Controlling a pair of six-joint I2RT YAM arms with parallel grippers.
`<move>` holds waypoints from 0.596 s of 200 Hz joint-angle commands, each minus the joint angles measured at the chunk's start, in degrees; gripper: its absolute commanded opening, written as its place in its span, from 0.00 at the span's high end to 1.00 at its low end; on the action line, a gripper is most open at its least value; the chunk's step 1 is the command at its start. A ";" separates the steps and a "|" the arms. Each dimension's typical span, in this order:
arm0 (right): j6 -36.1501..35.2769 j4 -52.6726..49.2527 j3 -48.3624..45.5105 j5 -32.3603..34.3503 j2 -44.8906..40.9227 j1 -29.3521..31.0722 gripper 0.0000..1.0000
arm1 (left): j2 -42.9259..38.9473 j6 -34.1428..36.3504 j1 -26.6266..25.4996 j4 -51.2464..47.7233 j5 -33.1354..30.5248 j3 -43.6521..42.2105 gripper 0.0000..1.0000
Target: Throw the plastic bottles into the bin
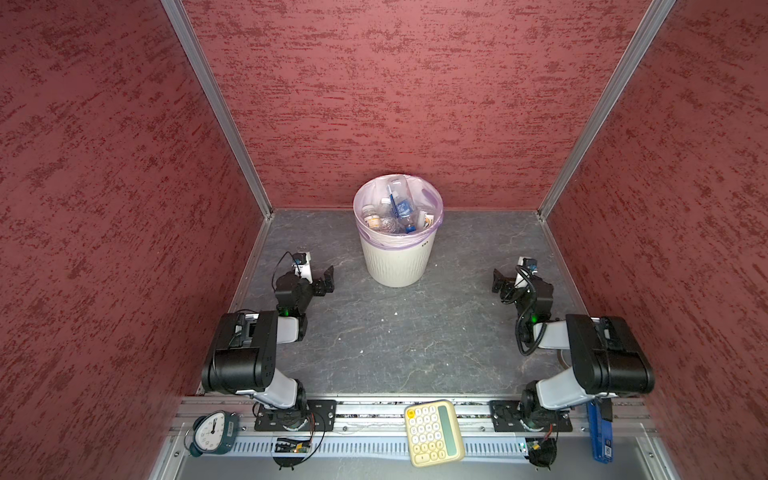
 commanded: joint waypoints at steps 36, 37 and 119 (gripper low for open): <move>0.52 9.37 -1.63 -1.24 1.40 -0.40 0.01 | 0.00 0.93 -0.17 -0.14 -0.91 0.81 0.01; 0.54 9.27 -1.61 -1.24 1.40 -0.43 0.01 | -0.03 0.95 -0.16 -0.11 -0.89 0.82 0.01; 0.73 9.76 -1.93 -1.08 1.28 -0.37 0.01 | -0.01 0.96 -0.22 -0.25 -0.93 0.96 0.01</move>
